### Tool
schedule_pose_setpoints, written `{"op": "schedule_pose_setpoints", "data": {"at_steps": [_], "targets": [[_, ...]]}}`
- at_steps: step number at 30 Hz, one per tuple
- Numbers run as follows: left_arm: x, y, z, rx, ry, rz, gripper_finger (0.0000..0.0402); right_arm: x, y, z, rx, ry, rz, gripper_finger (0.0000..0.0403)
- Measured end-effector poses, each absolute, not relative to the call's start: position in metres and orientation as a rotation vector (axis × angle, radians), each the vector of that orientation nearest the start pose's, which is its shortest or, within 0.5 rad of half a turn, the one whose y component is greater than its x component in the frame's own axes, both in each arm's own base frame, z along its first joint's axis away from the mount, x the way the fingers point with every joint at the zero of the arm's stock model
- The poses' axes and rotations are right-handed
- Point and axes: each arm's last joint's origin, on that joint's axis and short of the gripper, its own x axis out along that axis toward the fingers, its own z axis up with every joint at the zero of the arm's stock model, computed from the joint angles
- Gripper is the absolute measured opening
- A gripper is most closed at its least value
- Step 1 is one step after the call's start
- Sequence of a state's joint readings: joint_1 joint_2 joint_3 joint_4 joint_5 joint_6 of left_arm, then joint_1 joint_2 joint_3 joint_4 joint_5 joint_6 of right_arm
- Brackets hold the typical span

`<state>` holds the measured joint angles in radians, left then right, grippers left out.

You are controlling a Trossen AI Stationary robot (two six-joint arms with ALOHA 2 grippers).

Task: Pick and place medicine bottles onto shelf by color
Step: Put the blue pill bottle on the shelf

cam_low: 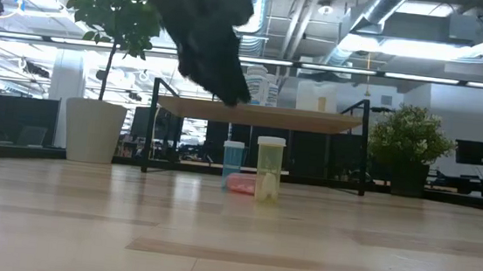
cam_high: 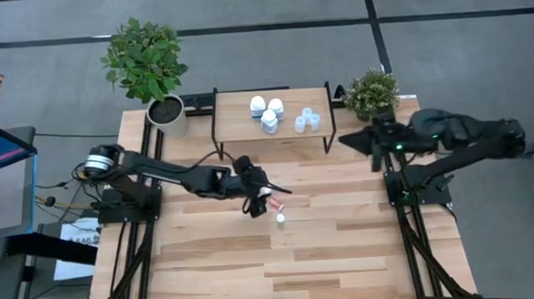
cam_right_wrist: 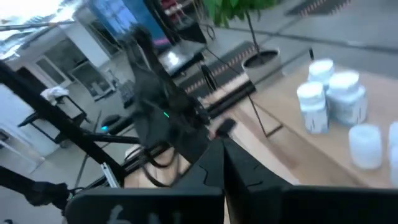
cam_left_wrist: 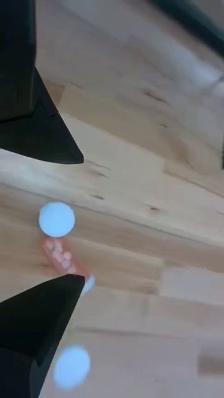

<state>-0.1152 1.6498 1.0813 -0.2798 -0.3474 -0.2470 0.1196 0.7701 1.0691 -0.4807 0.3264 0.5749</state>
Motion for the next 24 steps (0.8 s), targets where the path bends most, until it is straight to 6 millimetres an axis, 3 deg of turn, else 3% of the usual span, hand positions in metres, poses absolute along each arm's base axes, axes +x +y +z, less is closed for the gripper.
{"op": "schedule_pose_setpoints", "data": {"at_steps": [9, 24], "targets": [[0.360, -0.024, 0.181, -0.075, 0.817, 0.324, 0.0293, 0.103, 0.002, 0.410, 0.445, 0.030, -0.238, 0.0013], [0.367, -0.022, 0.158, -0.053, 0.852, 0.367, 0.0293, 0.085, 0.000, 0.410, 0.418, 0.015, -0.244, 0.0013]]}}
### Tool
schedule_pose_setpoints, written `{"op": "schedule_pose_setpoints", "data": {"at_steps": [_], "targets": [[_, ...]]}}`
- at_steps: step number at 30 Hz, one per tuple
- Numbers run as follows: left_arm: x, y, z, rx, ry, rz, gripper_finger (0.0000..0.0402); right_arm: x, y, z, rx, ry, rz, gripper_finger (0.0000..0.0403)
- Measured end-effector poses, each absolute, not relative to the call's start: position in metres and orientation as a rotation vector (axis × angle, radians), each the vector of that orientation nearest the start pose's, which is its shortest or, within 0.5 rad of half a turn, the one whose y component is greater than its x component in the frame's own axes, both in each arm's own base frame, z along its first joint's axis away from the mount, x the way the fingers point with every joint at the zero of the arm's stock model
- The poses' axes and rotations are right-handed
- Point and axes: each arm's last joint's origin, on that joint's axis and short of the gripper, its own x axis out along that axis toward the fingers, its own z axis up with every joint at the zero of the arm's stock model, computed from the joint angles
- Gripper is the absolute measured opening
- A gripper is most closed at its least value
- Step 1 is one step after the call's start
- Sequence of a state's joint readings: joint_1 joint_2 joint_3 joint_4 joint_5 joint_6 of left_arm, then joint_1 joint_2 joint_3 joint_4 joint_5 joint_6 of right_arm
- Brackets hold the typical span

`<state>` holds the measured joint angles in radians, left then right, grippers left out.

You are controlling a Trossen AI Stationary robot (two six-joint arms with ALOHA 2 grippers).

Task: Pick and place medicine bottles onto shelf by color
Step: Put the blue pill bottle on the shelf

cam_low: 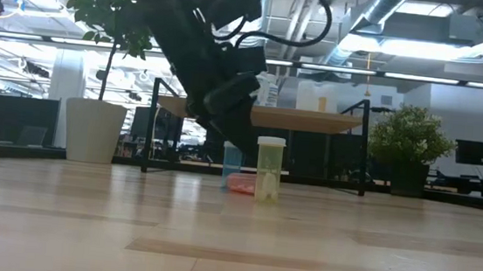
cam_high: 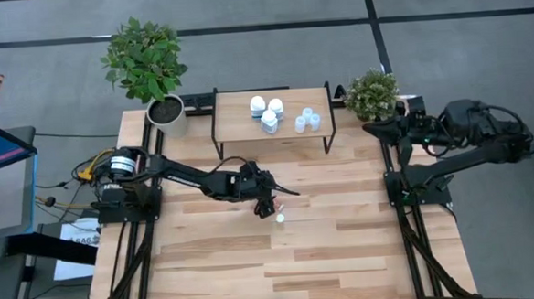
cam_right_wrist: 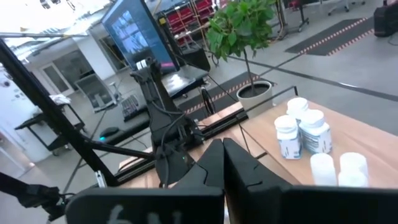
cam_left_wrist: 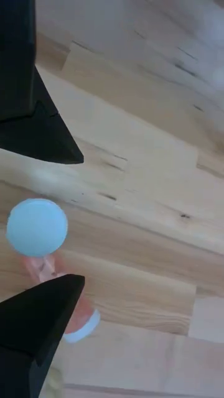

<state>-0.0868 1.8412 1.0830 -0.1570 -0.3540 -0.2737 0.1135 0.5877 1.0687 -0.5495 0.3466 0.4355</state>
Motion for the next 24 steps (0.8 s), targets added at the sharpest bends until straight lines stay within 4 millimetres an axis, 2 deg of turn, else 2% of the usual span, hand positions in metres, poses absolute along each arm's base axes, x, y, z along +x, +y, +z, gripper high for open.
{"op": "schedule_pose_setpoints", "data": {"at_steps": [5, 8, 14, 20, 23, 24], "targets": [[0.365, -0.022, 0.155, -0.047, 0.882, 0.367, 0.0291, 0.083, 0.000, 0.408, 0.415, 0.028, -0.246, 0.0013], [0.365, -0.022, 0.154, -0.054, 0.889, 0.352, 0.0274, 0.082, -0.001, 0.407, 0.412, 0.040, -0.249, 0.0013], [0.365, -0.023, 0.154, -0.064, 0.891, 0.336, 0.0201, 0.081, -0.001, 0.405, 0.407, 0.059, -0.253, 0.0013], [0.363, -0.023, 0.155, -0.095, 0.905, 0.336, 0.0112, 0.081, -0.001, 0.403, 0.402, 0.079, -0.257, 0.0013], [0.361, -0.023, 0.166, -0.132, 0.874, 0.337, 0.0070, 0.081, -0.001, 0.403, 0.401, 0.084, -0.258, 0.0013], [0.360, -0.023, 0.172, -0.140, 0.859, 0.337, 0.0069, 0.081, -0.001, 0.403, 0.401, 0.084, -0.258, 0.0013]]}}
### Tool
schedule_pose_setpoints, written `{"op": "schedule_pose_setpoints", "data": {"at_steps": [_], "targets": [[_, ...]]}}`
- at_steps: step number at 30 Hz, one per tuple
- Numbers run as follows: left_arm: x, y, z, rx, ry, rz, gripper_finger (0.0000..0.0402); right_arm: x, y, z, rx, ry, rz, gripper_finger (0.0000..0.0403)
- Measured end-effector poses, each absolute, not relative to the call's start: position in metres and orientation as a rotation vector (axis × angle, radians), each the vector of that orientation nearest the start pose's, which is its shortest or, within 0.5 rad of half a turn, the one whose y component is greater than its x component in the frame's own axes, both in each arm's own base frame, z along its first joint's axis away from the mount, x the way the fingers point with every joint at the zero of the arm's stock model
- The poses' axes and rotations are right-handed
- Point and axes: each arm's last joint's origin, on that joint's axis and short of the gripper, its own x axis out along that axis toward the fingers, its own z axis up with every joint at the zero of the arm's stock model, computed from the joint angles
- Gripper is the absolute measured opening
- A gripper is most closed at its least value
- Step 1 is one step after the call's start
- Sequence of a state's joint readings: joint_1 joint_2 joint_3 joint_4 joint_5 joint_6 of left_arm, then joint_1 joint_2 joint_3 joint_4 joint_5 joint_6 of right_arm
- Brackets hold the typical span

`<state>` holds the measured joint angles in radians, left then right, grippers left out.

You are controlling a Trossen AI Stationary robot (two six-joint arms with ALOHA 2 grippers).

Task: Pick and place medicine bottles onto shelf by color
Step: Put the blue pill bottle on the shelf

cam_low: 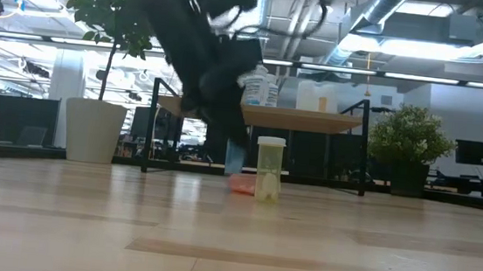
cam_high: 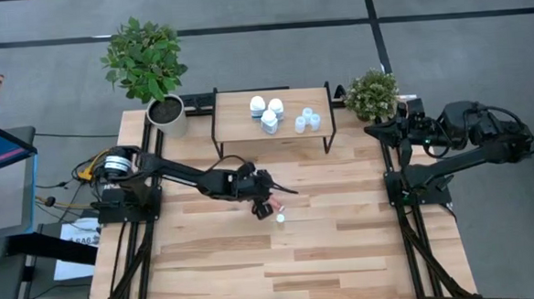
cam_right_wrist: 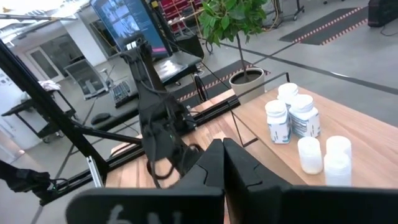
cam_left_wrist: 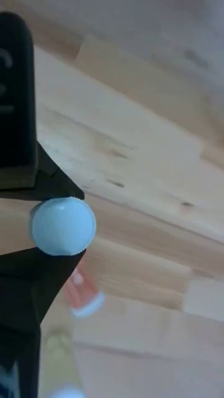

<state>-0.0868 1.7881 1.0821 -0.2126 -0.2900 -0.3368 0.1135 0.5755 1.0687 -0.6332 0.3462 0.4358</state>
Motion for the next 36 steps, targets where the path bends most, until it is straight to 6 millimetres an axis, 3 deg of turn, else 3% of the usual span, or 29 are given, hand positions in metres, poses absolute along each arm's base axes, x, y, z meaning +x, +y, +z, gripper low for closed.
{"op": "schedule_pose_setpoints", "data": {"at_steps": [4, 8, 14, 18, 26, 30, 36], "targets": [[0.346, -0.016, 0.207, -0.195, 0.834, 0.367, 0.0069, 0.081, -0.001, 0.403, 0.401, 0.085, -0.258, 0.0013], [0.325, 0.003, 0.257, -0.225, 0.809, 0.468, 0.0069, 0.081, -0.001, 0.402, 0.400, 0.087, -0.259, 0.0013], [0.300, 0.054, 0.318, -0.197, 0.731, 0.685, 0.0069, 0.081, -0.001, 0.402, 0.401, 0.087, -0.259, 0.0013], [0.292, 0.092, 0.339, -0.192, 0.692, 0.757, 0.0069, 0.081, -0.001, 0.402, 0.401, 0.088, -0.259, 0.0013], [0.266, 0.156, 0.337, -0.312, 0.685, 0.912, 0.0069, 0.083, 0.000, 0.402, 0.399, 0.097, -0.257, 0.0013], [0.266, 0.168, 0.325, -0.341, 0.702, 0.939, 0.0069, 0.083, 0.000, 0.402, 0.399, 0.096, -0.257, 0.0013], [0.281, 0.177, 0.306, -0.319, 0.742, 0.936, 0.0069, 0.084, 0.000, 0.402, 0.398, 0.100, -0.259, 0.0013]]}}
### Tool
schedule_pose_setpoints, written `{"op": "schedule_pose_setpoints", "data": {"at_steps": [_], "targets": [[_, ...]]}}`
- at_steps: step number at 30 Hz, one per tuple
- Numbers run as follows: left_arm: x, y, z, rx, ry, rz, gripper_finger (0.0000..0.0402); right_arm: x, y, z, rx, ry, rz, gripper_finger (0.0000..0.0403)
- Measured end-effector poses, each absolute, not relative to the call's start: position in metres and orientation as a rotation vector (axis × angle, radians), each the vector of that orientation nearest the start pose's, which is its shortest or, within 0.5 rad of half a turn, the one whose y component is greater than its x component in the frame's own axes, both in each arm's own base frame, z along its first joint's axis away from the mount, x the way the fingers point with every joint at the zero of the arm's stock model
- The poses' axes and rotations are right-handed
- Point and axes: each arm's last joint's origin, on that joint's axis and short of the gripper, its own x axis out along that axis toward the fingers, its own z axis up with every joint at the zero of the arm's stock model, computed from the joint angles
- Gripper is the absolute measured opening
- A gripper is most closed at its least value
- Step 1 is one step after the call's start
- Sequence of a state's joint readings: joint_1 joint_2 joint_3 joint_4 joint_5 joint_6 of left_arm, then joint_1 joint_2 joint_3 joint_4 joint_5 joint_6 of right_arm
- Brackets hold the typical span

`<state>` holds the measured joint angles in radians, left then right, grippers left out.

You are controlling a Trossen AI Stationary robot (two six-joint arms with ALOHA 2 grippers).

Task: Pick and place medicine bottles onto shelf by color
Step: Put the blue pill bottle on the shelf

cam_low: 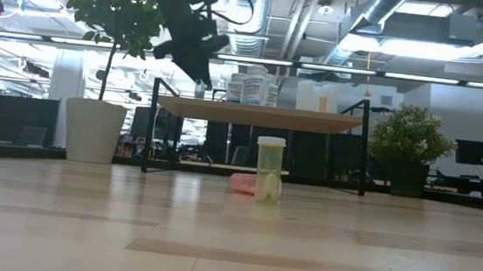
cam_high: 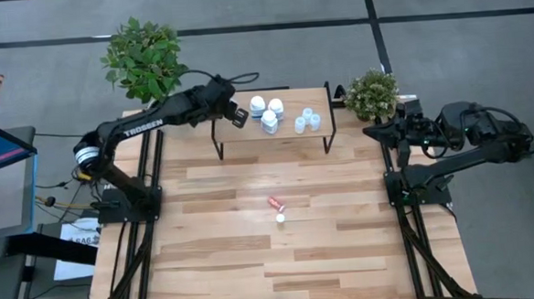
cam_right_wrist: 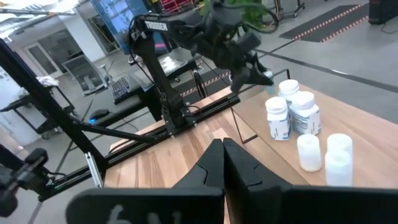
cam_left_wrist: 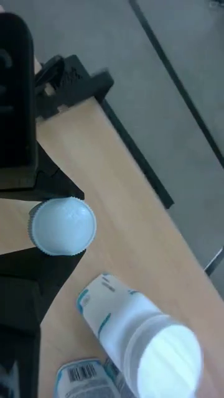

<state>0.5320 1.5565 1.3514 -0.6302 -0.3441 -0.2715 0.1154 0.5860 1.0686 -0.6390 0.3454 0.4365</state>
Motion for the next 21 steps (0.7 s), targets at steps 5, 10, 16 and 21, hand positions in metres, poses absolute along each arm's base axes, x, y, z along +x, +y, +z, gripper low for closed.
{"op": "schedule_pose_setpoints", "data": {"at_steps": [5, 10, 16, 21], "targets": [[0.289, 0.181, 0.292, -0.317, 0.788, 0.941, 0.0076, 0.084, 0.000, 0.401, 0.397, 0.104, -0.260, 0.0013], [0.291, 0.182, 0.293, -0.294, 0.774, 0.932, 0.0073, 0.084, 0.000, 0.401, 0.395, 0.111, -0.261, 0.0013], [0.291, 0.183, 0.293, -0.271, 0.783, 0.918, 0.0082, 0.084, 0.000, 0.400, 0.394, 0.117, -0.263, 0.0013], [0.291, 0.183, 0.293, -0.272, 0.784, 0.916, 0.0098, 0.084, 0.000, 0.400, 0.393, 0.121, -0.263, 0.0013]]}}
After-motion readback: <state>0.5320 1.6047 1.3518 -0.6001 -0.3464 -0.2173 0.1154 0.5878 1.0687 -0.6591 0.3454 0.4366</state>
